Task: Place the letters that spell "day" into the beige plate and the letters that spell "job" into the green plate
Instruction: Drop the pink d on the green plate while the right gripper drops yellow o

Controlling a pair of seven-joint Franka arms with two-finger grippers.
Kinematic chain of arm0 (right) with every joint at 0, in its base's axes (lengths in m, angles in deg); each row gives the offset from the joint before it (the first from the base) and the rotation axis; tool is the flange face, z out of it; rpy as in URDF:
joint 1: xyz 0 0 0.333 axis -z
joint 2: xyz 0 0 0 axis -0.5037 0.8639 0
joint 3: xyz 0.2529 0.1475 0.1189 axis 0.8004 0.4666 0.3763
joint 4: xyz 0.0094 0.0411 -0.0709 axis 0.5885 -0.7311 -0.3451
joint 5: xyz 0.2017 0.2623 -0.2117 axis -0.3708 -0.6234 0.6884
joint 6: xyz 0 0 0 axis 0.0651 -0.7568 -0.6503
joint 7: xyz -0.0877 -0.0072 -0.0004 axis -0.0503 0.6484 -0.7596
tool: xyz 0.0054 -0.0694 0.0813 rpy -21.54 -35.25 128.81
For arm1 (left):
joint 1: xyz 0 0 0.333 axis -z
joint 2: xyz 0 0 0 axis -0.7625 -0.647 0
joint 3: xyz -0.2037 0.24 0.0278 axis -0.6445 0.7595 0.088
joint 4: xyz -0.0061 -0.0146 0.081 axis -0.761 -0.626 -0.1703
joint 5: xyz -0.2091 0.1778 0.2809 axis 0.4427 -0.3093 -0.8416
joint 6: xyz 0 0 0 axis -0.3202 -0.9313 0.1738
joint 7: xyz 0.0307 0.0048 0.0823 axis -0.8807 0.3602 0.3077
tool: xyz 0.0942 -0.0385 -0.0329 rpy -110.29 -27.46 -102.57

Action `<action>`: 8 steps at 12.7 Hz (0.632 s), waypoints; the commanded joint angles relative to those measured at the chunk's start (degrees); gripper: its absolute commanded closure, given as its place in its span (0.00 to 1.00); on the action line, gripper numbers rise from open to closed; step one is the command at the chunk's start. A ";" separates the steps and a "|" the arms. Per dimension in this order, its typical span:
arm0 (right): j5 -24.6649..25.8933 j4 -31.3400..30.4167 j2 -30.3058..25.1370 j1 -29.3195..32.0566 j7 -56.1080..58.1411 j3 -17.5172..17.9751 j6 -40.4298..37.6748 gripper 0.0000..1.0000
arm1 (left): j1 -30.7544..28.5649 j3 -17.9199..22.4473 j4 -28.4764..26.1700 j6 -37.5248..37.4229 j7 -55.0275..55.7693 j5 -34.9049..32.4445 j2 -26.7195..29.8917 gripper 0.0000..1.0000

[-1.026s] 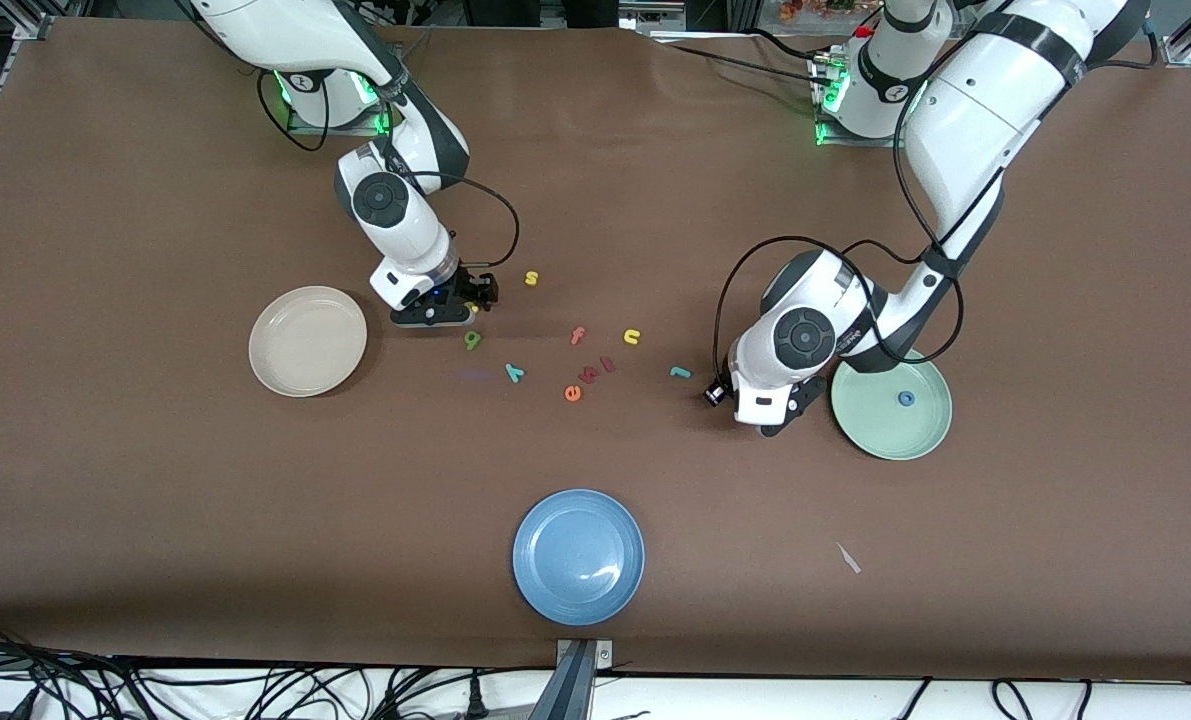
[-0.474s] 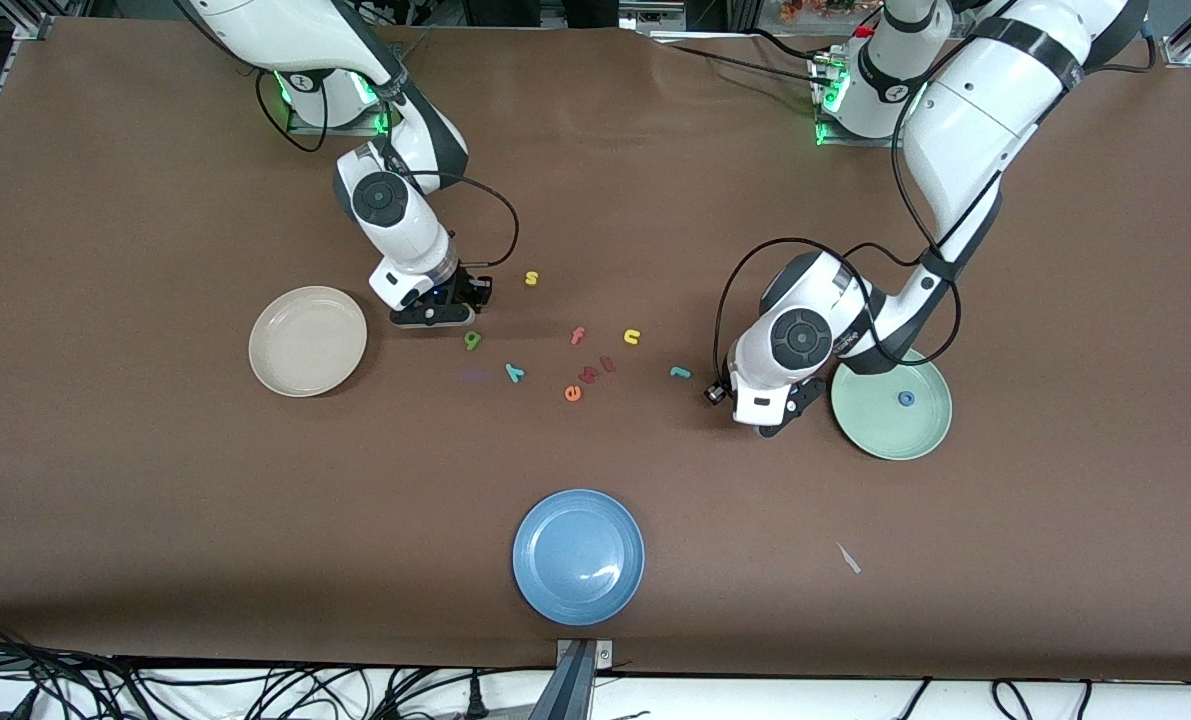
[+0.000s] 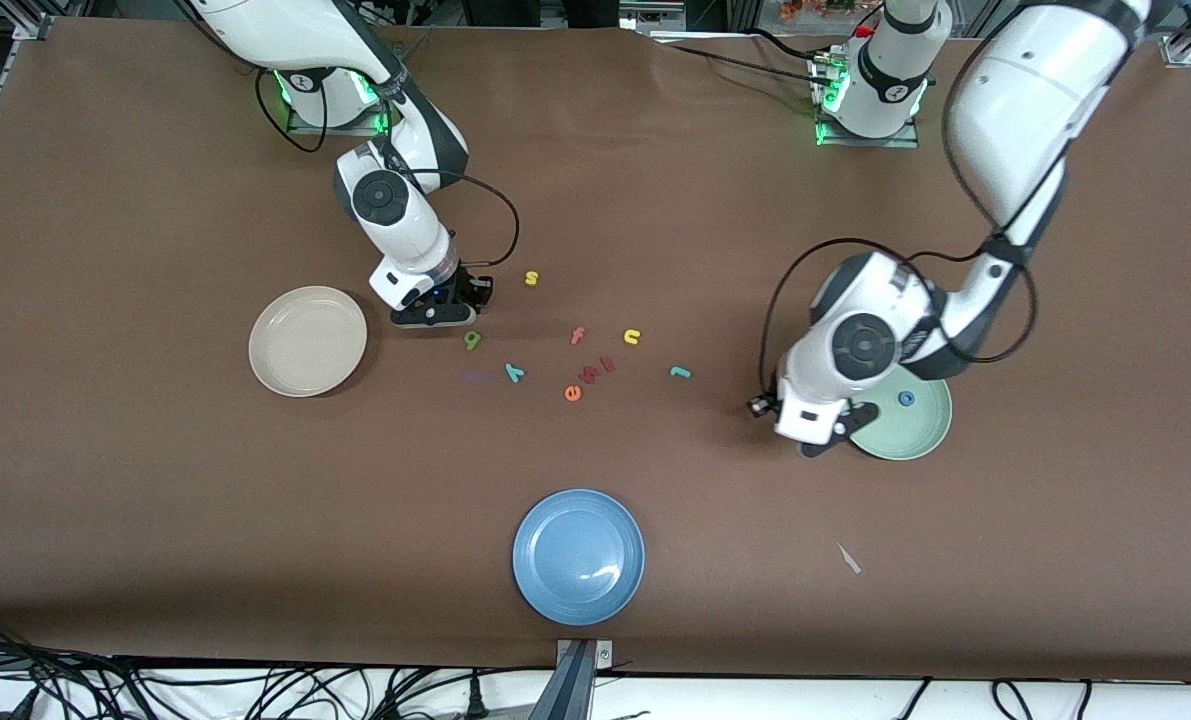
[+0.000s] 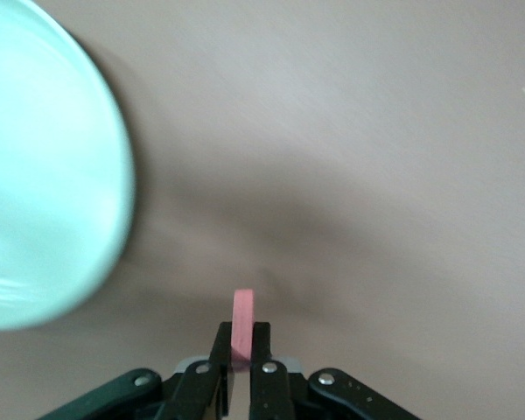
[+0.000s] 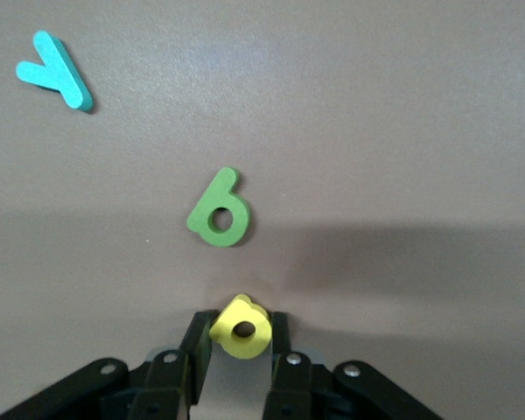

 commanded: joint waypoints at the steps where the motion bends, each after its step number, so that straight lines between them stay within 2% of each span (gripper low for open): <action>1: 1.06 -0.02 -4.36 2.67 2.73 0.26 -4.67 0.83 | -7.70 -2.89 -1.34 -5.66 -13.18 -0.36 1.86 1.00; 4: 1.06 0.15 -9.29 9.69 14.74 0.26 -11.88 0.83 | -12.53 -2.71 -2.14 -8.14 -24.10 -1.24 1.26 1.00; 6: 1.06 0.68 -10.53 15.75 25.20 0.26 -14.70 0.83 | -14.65 -2.63 -2.84 -8.14 -27.98 -1.24 0.99 1.00; 7: 1.06 1.03 -10.71 19.09 30.47 0.17 -15.58 0.82 | -14.83 -2.63 -2.84 -8.23 -28.25 -1.24 0.99 0.71; 8: 1.06 1.47 -10.71 21.47 35.22 -0.35 -16.38 0.82 | -14.75 -2.63 -2.84 -8.40 -28.34 -1.24 0.99 0.01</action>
